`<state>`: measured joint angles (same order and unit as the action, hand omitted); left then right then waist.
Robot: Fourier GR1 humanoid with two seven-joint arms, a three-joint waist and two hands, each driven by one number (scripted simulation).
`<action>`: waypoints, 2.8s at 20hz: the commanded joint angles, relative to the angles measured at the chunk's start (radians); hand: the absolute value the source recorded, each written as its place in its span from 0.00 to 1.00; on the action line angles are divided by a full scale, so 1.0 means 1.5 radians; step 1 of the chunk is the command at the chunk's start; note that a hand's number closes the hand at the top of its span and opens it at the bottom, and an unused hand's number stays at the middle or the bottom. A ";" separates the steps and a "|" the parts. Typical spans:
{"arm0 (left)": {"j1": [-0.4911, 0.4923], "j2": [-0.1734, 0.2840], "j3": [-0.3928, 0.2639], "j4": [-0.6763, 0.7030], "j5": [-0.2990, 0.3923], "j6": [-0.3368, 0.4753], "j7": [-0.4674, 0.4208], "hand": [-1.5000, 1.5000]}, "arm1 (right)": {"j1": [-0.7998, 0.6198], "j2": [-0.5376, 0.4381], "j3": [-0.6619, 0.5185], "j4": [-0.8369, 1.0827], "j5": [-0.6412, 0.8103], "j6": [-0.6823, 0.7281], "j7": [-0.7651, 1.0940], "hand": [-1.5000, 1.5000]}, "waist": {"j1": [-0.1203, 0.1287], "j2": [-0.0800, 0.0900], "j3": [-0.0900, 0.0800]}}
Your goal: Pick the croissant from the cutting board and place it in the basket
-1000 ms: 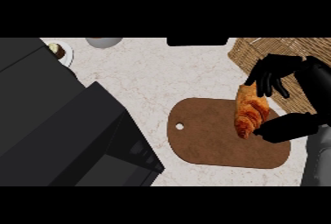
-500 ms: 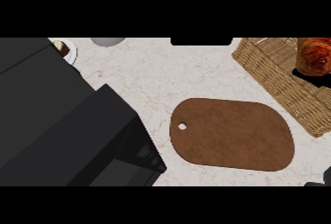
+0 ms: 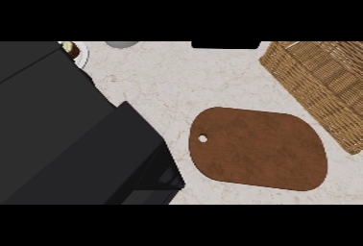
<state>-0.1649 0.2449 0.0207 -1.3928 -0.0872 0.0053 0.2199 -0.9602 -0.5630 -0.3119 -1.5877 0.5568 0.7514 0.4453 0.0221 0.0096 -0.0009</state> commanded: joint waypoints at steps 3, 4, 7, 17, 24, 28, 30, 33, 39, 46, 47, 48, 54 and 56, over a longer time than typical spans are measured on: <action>-0.044 -0.024 -0.014 -0.011 -0.011 0.014 0.020 0.50 | 0.024 -0.093 0.043 0.186 0.118 -0.111 -0.164 1.00 | 0.005 0.004 0.001; -0.017 -0.015 -0.008 -0.015 -0.015 0.013 -0.014 0.50 | 0.003 -0.124 0.033 0.227 0.118 -0.108 -0.189 1.00 | 0.005 0.002 0.001; -0.052 -0.020 -0.008 -0.004 -0.009 0.006 0.016 0.50 | -0.014 -0.143 0.036 0.346 0.144 -0.173 -0.271 1.00 | 0.008 0.004 0.001; -0.045 -0.017 0.005 -0.009 -0.002 -0.009 0.017 0.50 | -0.025 -0.168 0.045 0.614 0.179 -0.296 -0.520 1.00 | 0.009 0.003 0.001; -0.038 -0.021 0.000 -0.014 -0.011 -0.011 0.005 0.50 | -0.063 -0.173 0.051 0.771 0.215 -0.352 -0.594 1.00 | 0.019 0.007 0.002; -0.063 -0.040 -0.009 -0.010 -0.025 0.010 0.026 0.50 | -0.091 -0.156 0.016 0.833 0.186 -0.310 -0.538 1.00 | 0.019 0.008 0.002; -0.057 -0.008 0.013 -0.008 -0.006 -0.022 0.017 0.50 | -0.050 -0.142 0.003 0.856 0.172 -0.328 -0.573 0.00 | 0.013 0.006 0.002; -0.045 -0.016 0.003 -0.021 -0.016 -0.018 0.023 0.50 | -0.069 -0.142 -0.013 0.883 0.161 -0.335 -0.593 0.00 | 0.017 0.006 0.003; -0.035 -0.017 0.013 -0.016 0.001 -0.032 0.015 0.50 | -0.064 -0.152 -0.092 0.900 0.092 -0.387 -0.634 0.00 | 0.015 0.006 0.003; -0.035 -0.027 0.007 -0.025 -0.016 -0.015 0.018 0.50 | -0.093 -0.217 -0.173 0.920 0.028 -0.429 -0.580 0.00 | 0.020 0.009 0.003; -0.057 -0.035 0.008 -0.004 -0.019 -0.008 0.015 0.50 | -0.085 -0.207 -0.179 0.929 0.021 -0.432 -0.568 0.00 | 0.011 0.008 0.003; -0.034 -0.020 0.021 0.020 -0.015 -0.020 -0.026 0.50 | -0.083 -0.238 -0.192 0.932 0.011 -0.418 -0.569 0.00 | 0.011 0.009 0.002; -0.055 -0.018 0.032 0.003 -0.003 -0.022 0.005 0.50 | -0.024 -0.340 -0.229 0.971 -0.019 -0.336 -0.568 0.00 | 0.008 0.014 0.005; -0.053 -0.013 0.027 -0.018 -0.004 -0.029 0.013 0.50 | -0.006 -0.359 -0.230 0.974 -0.019 -0.325 -0.577 0.00 | 0.014 0.015 0.007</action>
<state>-0.1841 0.2133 0.0418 -1.4028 -0.1125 -0.0293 0.2261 -1.0191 -1.0314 -0.6379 -0.1488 0.5432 0.2020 -0.4017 0.0459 0.0287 0.0050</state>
